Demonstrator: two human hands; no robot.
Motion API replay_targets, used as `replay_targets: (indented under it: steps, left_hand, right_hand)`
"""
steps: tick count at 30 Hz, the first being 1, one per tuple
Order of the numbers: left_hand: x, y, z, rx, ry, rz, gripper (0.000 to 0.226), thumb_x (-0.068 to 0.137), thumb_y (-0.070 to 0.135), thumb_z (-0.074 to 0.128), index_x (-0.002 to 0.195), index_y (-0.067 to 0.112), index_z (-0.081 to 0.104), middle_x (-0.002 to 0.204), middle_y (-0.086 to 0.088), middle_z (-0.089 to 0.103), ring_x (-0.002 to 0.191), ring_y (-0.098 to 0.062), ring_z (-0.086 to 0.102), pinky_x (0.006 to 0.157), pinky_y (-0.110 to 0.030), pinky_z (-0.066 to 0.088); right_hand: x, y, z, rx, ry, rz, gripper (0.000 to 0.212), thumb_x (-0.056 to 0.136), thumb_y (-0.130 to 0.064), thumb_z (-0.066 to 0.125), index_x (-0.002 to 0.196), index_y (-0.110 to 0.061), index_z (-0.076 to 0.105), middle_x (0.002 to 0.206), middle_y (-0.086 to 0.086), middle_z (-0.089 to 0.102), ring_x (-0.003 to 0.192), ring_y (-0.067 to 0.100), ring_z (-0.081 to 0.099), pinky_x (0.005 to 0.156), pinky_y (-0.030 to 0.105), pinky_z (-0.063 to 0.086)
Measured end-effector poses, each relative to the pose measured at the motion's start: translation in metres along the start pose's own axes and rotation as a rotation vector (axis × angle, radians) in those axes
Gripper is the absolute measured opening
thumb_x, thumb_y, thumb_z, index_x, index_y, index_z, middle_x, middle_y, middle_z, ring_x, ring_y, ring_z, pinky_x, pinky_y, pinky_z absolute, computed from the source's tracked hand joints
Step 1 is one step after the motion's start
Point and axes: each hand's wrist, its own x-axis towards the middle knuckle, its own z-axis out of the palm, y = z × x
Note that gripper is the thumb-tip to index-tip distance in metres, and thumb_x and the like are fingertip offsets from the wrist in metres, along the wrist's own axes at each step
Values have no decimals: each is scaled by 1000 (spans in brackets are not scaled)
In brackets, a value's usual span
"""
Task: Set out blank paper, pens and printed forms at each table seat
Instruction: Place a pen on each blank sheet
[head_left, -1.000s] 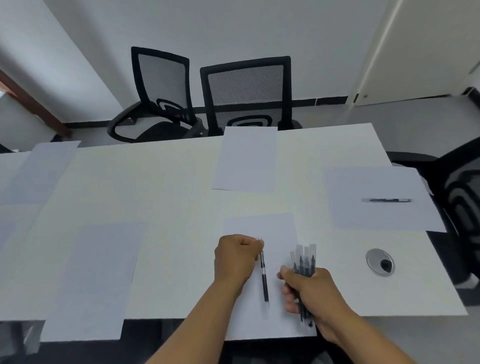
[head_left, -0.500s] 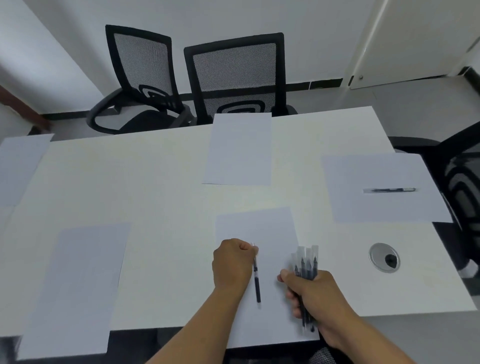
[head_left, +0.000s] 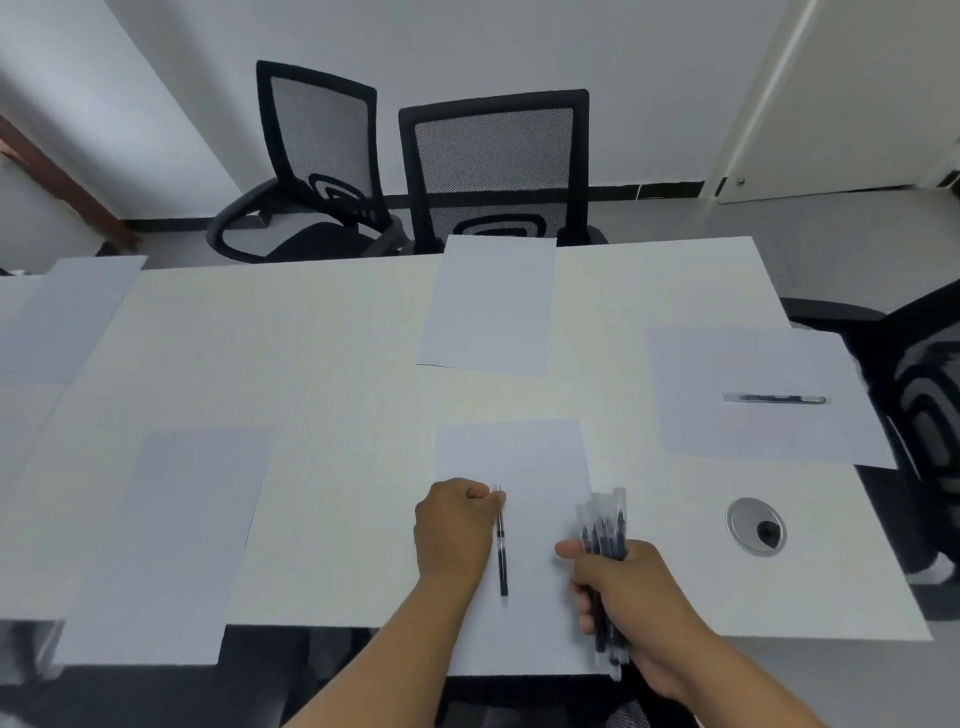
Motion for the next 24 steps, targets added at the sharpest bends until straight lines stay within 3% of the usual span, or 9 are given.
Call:
replay_targets:
  steps: [4,8,12,17,21,24]
  left_hand:
    - [-19,6,-9,-24,16,-15,36,88,34,68,62,21,46,61,3,43,61,-15,35,62,-33,30]
    - [-47,14,-25,-88,76,-29,37,90,32,70,63,17,50,62,1,50,61,-15,39,63,-33,34]
    - [-75,23,-41,-134,133,-27,35,98,29,75,67,16,65,65,-10,66,61,-14,55,66,-31,46]
    - [-117,38,-68,-186,258,-36,33,97,33,76,70,24,60,69,-11,71,64,-15,55,69,-32,47]
    - [-156,43,-90,-210,365,-44,33,96,35,76,68,24,61,80,-9,76,64,-15,58,69,-32,49]
    - [-187,39,-104,-243,413,-57,39,96,35,74,66,15,58,78,-10,74,63,-14,57,67,-33,47]
  right_hand:
    - [-10,-8,-2,-29,-32,-35,33,96,0,55,120,-14,71,67,7,58,59,23,58,69,40,57]
    - [-29,-18,0,-75,-47,-113,30,98,2,55,121,-13,68,74,11,62,62,23,67,71,36,66]
    - [-50,-28,3,-78,-88,-176,21,101,-1,65,118,-12,69,79,14,64,71,26,71,64,29,63]
    - [-84,-47,9,-141,-156,-321,10,94,-1,78,103,-1,75,67,10,64,60,23,61,57,27,56]
    - [-111,-59,17,-194,-218,-407,11,92,-5,80,98,1,73,64,12,65,56,25,60,60,36,49]
    - [-130,-59,26,-204,-273,-446,15,92,-9,82,99,-1,71,67,10,66,57,23,61,58,32,50]
